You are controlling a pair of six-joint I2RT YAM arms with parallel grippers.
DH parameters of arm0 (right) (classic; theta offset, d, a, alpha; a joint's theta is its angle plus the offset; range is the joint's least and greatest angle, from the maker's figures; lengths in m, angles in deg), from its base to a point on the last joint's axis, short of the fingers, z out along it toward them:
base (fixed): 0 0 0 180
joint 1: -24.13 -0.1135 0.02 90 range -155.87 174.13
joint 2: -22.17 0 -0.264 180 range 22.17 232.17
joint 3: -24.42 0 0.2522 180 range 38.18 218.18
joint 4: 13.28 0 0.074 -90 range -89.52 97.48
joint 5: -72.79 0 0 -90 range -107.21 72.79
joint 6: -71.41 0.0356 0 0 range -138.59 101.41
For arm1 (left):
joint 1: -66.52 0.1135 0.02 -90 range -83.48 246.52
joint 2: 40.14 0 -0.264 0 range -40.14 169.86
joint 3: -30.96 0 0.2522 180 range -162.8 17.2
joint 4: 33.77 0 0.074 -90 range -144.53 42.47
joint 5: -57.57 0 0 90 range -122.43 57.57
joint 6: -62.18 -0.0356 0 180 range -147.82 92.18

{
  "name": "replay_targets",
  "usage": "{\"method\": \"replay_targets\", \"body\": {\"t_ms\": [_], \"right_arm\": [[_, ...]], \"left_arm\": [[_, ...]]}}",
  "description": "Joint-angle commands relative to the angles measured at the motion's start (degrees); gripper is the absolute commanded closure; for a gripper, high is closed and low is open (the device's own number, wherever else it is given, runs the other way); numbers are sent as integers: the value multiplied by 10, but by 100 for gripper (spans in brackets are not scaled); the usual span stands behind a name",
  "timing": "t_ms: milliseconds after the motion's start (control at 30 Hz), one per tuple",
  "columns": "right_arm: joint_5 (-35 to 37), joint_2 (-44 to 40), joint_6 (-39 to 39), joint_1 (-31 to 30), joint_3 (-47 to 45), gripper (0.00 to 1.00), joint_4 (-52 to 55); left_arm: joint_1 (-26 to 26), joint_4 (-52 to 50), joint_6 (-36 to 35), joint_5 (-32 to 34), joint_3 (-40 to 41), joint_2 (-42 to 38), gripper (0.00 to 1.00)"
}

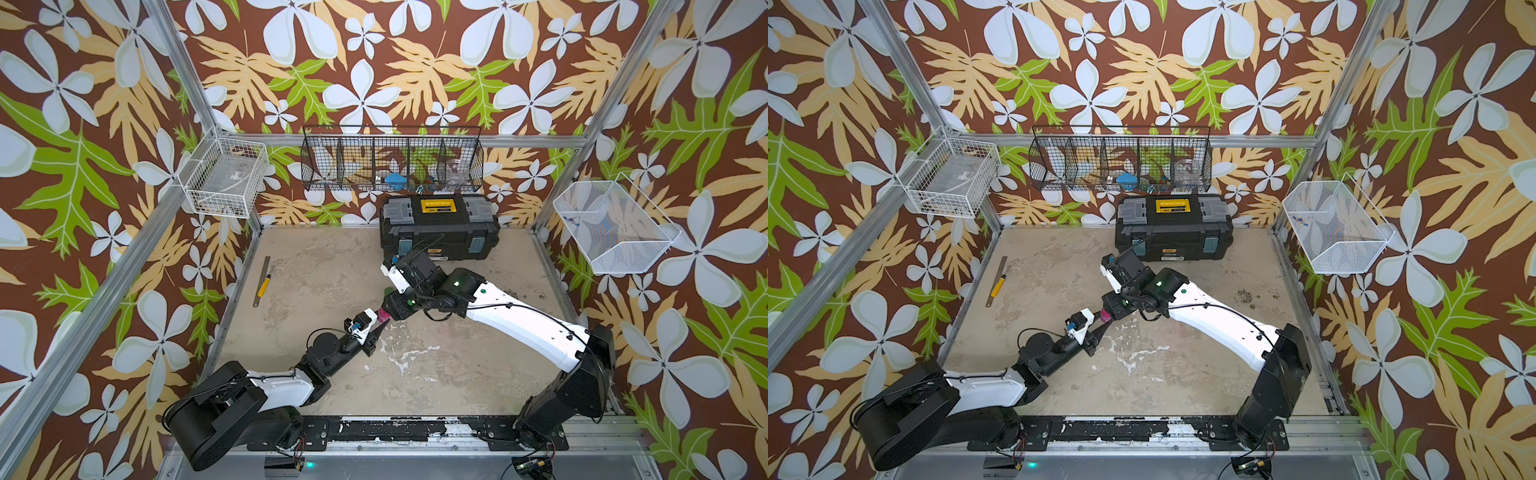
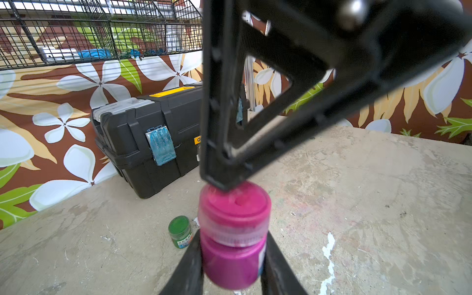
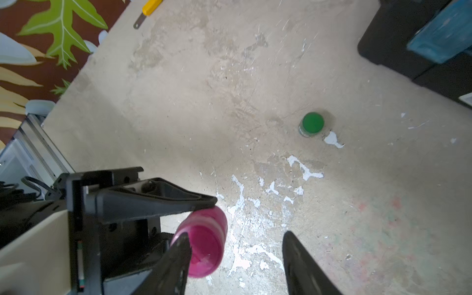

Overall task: Close the paint jar lid
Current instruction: Screw the lid onto the paint jar.

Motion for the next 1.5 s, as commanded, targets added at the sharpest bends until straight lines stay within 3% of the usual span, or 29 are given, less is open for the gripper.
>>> {"method": "replay_targets", "body": {"t_ms": [0,500,833,1200,1333,1467], "right_arm": [[-9,13,-6,-8,-6,41,17],[5,-11,-9,-7,53,41,23],[-6,19,-9,-6,2,43,27],[-24,-5,-23,10,46,40,21],[-101,-24,-84,36,37,33,-10],[-191,-79,-247,43,-34,33,-106]], "left_arm": [[-1,25,1,-5,-4,-1,96],[-1,24,1,-5,-4,-2,97],[-1,24,1,-4,-3,-2,97],[-1,24,1,-5,-4,-1,96],[-1,24,1,-6,-3,-2,97],[-1,24,2,-7,-4,-2,96]]}}
